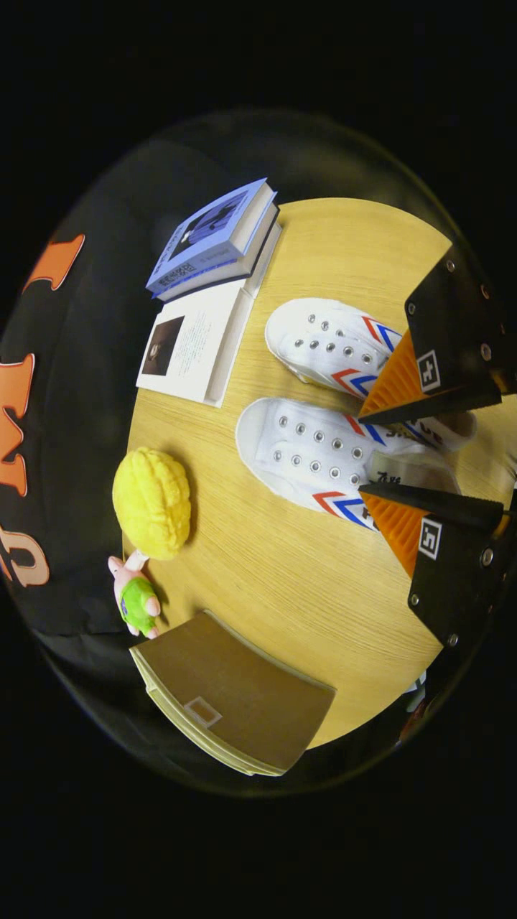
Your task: Open the storage box then place both shoes into the box .Put the left shoe in first, then the right shoe, with the right side of both shoes facing outward in a uniform manner.
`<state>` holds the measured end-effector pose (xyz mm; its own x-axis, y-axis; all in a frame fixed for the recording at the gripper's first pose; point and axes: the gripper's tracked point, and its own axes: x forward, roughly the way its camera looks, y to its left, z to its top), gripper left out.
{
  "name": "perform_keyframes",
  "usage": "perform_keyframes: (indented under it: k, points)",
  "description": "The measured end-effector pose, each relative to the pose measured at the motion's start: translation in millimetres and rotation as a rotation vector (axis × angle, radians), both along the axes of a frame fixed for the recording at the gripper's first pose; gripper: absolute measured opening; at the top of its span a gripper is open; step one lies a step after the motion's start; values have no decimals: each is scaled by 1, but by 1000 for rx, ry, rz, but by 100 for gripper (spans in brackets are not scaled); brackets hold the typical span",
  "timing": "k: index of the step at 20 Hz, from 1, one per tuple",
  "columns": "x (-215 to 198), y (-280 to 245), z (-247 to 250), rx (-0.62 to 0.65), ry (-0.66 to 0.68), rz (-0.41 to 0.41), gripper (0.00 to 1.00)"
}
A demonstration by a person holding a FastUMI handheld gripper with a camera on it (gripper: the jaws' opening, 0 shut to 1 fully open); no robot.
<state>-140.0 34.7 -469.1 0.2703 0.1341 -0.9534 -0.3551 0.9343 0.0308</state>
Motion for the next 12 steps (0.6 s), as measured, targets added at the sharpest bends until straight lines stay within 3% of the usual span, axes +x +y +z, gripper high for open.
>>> perform_keyframes:
  k: [2, 8, 12]
  points:
    - [0, -10, -11, -44, 25, -5, 49]
    - [-5, -6, -30, -8, 144, -57, 44]
    - [-4, -2, -36, 86, 233, -210, 40]
